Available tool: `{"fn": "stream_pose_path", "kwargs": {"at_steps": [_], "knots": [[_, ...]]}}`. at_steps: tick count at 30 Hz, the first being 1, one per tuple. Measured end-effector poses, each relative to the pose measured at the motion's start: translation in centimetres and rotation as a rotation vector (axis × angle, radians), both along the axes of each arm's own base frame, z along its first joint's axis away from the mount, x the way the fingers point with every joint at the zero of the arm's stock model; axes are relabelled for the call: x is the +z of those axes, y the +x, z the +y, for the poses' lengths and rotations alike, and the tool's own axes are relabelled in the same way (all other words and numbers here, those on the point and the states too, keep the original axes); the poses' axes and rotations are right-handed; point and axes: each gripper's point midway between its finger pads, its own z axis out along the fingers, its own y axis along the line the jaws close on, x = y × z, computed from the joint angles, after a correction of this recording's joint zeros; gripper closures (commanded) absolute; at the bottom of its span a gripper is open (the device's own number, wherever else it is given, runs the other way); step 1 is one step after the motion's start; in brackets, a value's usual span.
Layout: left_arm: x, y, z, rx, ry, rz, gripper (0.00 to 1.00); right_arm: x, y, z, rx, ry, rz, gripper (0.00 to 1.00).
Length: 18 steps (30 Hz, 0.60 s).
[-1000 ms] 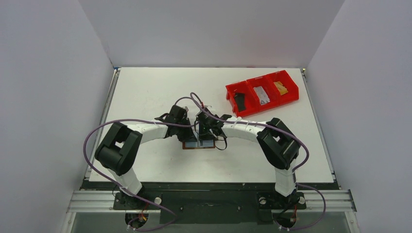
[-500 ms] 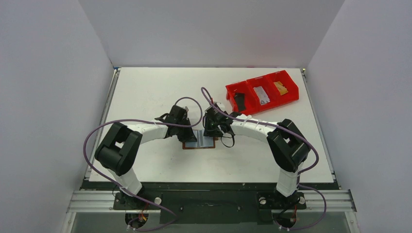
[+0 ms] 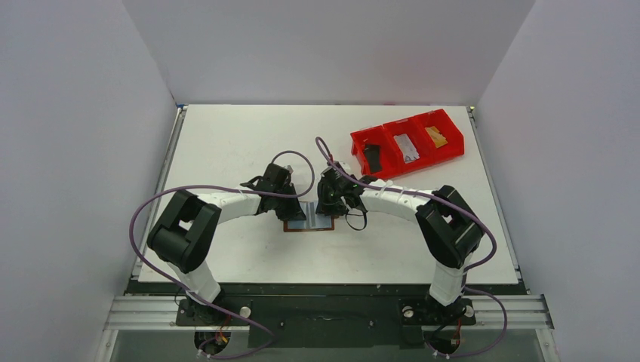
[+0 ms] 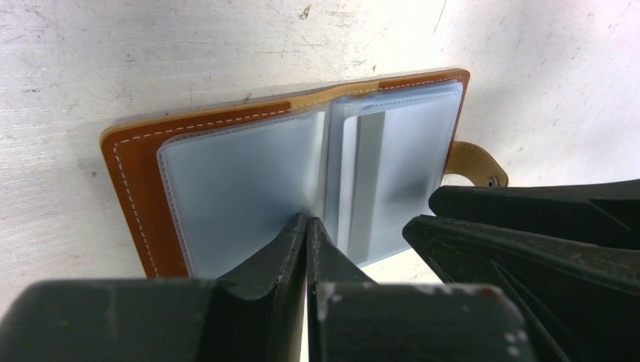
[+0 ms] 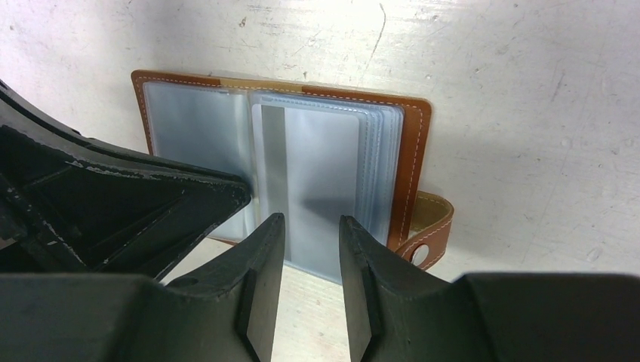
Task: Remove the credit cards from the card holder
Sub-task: Remove the credit card from the card holder.
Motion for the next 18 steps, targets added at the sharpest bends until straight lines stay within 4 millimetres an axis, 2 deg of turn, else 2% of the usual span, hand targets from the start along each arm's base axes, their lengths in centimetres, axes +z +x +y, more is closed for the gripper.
{"fn": "stream_pose_path", "kwargs": {"at_steps": [18], "knots": [[0.01, 0.0, -0.01, 0.0, 0.0, 0.0, 1.0, -0.37, 0.11, -0.48, -0.015, -0.009, 0.002, 0.69]]}}
